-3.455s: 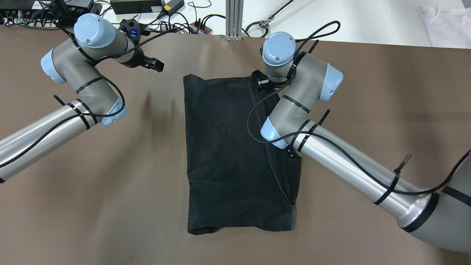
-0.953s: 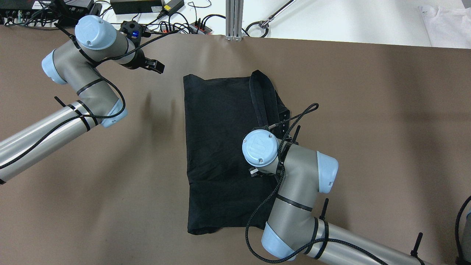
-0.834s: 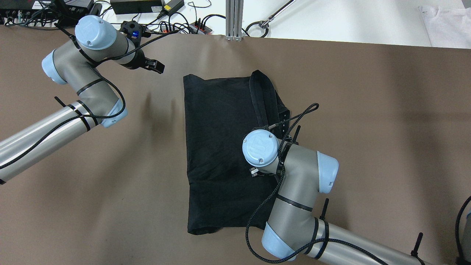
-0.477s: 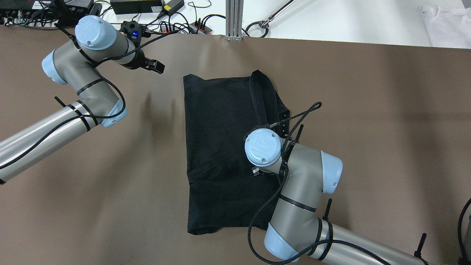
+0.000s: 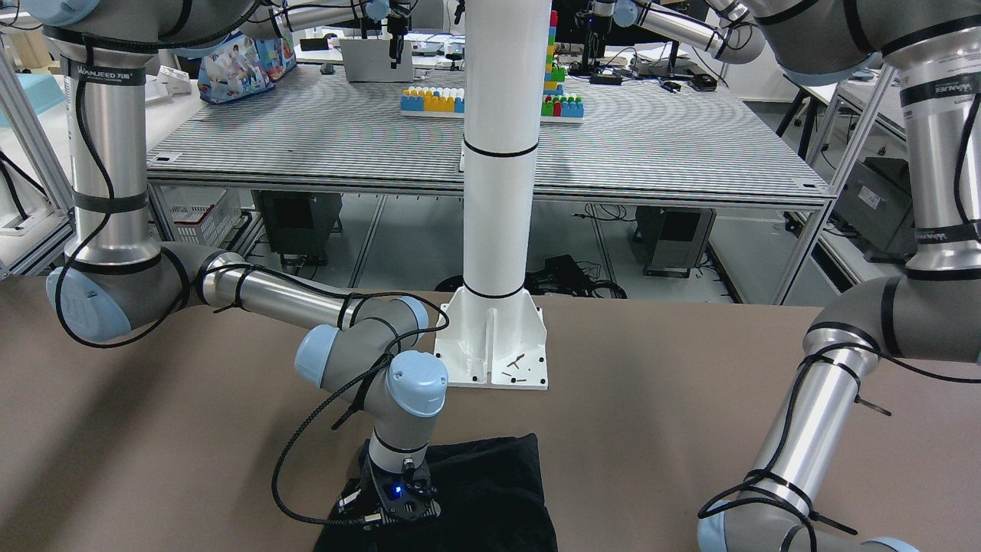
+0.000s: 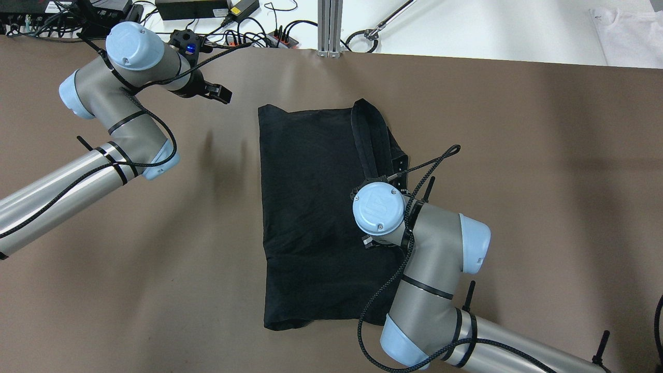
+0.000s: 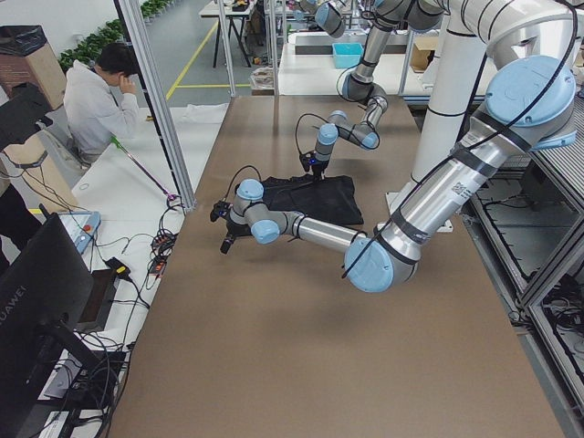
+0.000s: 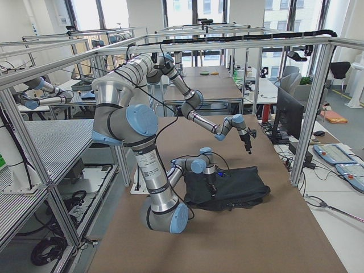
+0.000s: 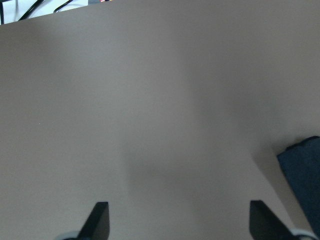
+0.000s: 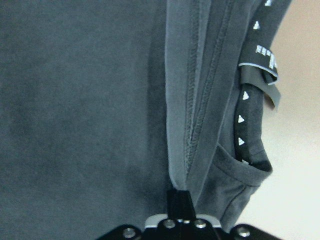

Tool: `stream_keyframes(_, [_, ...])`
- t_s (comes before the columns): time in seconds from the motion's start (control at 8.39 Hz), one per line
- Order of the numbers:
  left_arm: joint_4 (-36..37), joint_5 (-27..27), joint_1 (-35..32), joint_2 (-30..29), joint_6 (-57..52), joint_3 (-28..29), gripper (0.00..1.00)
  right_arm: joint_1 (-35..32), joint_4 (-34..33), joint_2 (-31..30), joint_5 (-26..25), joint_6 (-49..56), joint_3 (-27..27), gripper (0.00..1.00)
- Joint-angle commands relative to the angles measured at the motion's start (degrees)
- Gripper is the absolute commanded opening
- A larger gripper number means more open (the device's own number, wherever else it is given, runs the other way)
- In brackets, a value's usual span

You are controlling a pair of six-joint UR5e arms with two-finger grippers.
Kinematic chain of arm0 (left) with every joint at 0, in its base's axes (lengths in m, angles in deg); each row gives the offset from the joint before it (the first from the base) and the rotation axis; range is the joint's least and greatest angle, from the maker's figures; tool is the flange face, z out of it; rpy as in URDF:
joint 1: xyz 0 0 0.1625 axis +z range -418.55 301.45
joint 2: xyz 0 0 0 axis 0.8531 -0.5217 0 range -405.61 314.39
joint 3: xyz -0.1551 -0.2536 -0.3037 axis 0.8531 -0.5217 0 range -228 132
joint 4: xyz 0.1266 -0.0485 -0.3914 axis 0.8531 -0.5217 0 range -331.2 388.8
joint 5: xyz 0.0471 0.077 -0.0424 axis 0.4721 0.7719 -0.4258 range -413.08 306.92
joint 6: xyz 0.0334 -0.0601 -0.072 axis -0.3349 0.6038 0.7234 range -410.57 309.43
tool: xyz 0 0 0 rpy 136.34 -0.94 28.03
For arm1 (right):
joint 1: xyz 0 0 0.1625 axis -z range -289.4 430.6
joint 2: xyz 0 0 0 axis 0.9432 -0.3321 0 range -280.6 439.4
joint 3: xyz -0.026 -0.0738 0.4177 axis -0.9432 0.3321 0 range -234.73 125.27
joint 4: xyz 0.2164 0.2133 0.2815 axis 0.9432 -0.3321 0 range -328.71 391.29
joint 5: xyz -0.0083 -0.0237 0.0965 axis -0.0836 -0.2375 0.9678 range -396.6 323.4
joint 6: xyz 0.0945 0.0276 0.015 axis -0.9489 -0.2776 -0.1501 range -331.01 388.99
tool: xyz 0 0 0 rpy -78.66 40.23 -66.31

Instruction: Fold clothes

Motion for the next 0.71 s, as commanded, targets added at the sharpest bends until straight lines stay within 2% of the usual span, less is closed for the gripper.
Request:
stream_keyframes(0.0, [0.00, 0.00, 0.00, 0.00, 0.00, 0.00, 1.00, -0.10, 0.25, -7.61, -0.07, 0.17, -6.06, 0.00])
stream_keyframes(0.12, [0.00, 0.00, 0.00, 0.00, 0.00, 0.00, 1.00, -0.01, 0.25, -8.86, -0.16, 0.00, -7.05, 0.08])
stream_keyframes(0.24, [0.00, 0.00, 0.00, 0.00, 0.00, 0.00, 1.00, 0.34, 0.25, -8.78, -1.12, -0.35, -6.97, 0.78])
stream_keyframes(0.36, [0.00, 0.00, 0.00, 0.00, 0.00, -0.09, 1.00, 0.43, 0.25, -8.09, -2.00, -1.05, -6.88, 0.94])
stream_keyframes(0.6, [0.00, 0.00, 0.00, 0.00, 0.00, 0.00, 1.00, -1.49, 0.25, -7.47, -1.92, -0.36, -6.36, 0.94])
